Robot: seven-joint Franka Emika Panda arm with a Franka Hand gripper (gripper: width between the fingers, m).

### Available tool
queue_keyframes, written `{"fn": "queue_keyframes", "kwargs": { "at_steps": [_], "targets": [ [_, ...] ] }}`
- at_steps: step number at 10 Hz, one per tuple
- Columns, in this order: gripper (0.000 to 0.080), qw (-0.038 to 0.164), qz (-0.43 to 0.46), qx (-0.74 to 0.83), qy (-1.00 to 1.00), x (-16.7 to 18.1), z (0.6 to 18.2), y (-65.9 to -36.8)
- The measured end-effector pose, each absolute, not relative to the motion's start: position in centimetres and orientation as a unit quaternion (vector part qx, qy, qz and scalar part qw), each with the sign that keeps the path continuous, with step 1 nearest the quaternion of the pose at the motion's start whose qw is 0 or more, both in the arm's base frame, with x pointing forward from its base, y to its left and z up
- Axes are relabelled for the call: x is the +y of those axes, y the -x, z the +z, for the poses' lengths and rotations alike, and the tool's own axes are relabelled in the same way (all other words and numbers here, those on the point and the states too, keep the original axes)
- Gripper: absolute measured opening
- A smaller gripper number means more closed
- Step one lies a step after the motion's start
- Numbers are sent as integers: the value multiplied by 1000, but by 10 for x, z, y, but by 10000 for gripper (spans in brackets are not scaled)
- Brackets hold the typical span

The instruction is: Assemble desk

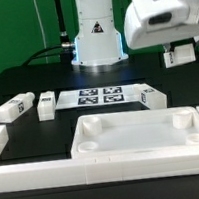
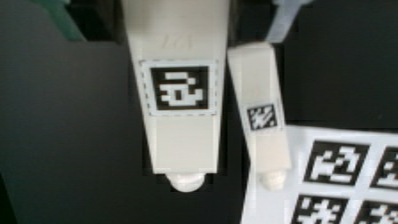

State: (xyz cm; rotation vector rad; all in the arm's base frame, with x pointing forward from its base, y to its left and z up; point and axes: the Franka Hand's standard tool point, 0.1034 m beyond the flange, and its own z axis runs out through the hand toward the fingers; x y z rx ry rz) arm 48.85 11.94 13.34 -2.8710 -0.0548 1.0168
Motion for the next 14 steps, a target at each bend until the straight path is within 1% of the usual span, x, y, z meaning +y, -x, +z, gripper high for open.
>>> {"fn": "queue_keyframes", "kwargs": {
  "at_steps": [2,3,4,5,8,9,10,11,12,14],
  "targets": [
    [288,48,272,-14,961,121,128,-493],
    [288,49,232,-12,971,121,129,-496],
    [288,48,211,-11,976,120,129,-495],
    [288,49,184,-13,982,119,132,-500],
    [288,56,103,-15,993,110,165,-533],
    [288,58,85,-12,995,106,170,-539],
    [288,58,26,-11,998,108,167,-545],
    [288,56,11,-11,998,108,164,-539],
    [288,57,-34,-9,998,108,165,-547],
    [288,56,-115,-13,992,104,157,-554]
  ]
}}
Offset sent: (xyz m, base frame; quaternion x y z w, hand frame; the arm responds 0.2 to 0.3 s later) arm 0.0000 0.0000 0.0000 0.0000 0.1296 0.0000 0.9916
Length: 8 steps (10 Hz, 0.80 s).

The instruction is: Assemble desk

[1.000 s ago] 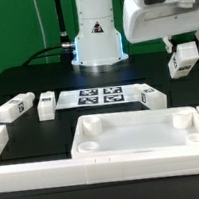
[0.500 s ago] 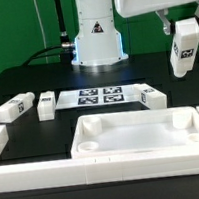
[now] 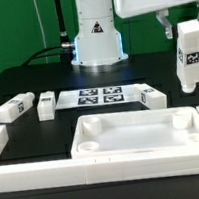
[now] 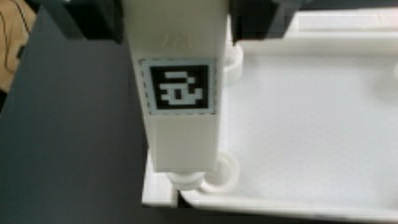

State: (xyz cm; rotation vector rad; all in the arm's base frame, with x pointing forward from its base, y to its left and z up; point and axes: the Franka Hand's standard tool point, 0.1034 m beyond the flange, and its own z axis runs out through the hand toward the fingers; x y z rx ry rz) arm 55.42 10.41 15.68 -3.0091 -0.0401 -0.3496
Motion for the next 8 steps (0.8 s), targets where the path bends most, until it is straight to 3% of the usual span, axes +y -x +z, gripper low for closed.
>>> {"fn": "queue_keyframes", "kwargs": {
  "at_steps": [3,5,8],
  "targets": [
    [288,56,-115,-25,991,97,160,-576],
    [288,56,-114,-25,992,97,158,-575],
    [288,48,-137,-66,987,88,147,-587]
  ]
}}
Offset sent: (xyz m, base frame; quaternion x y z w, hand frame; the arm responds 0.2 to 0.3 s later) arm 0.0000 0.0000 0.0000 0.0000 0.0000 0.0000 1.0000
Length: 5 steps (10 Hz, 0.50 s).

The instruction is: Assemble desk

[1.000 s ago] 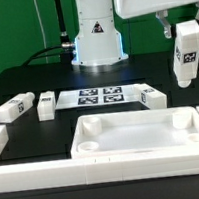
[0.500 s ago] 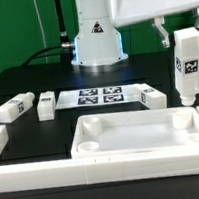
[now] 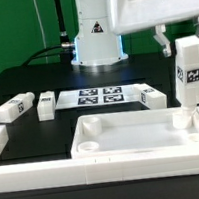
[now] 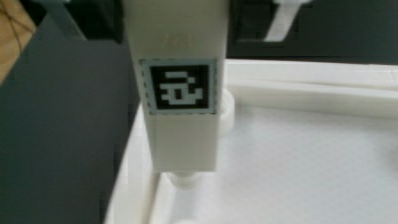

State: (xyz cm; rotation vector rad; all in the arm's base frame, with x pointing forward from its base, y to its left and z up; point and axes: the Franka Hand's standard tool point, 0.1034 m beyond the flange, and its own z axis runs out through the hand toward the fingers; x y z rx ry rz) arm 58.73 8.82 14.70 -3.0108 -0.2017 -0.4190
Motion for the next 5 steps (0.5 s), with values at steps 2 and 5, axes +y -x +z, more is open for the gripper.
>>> {"fn": "queue_keyframes", "kwargs": {
  "at_steps": [2,5],
  "targets": [
    [288,44,-170,-85,981,77,155,-635],
    [288,46,-164,-87,982,80,150,-632]
  ]
}}
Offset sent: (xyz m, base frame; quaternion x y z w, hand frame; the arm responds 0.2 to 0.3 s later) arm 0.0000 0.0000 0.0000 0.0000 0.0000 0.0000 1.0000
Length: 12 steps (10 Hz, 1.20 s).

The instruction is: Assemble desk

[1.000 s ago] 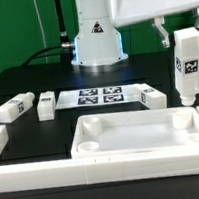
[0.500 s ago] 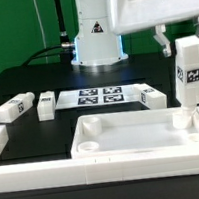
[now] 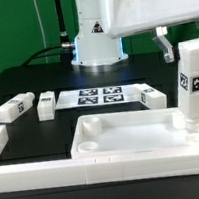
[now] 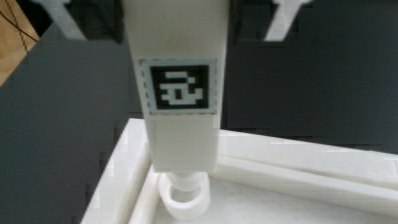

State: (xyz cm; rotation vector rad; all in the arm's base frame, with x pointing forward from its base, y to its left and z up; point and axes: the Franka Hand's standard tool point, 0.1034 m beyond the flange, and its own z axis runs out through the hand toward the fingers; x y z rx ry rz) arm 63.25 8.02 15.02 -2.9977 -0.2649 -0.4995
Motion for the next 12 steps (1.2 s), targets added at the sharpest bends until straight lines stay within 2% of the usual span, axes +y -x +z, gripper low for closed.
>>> {"fn": "queue_keyframes", "kwargs": {
  "at_steps": [2,4,12],
  "targets": [
    [288,39,-166,-116,978,78,145,-634],
    [288,32,-172,-143,974,72,149,-645],
    [288,28,-196,-150,969,84,140,-627]
  ]
}}
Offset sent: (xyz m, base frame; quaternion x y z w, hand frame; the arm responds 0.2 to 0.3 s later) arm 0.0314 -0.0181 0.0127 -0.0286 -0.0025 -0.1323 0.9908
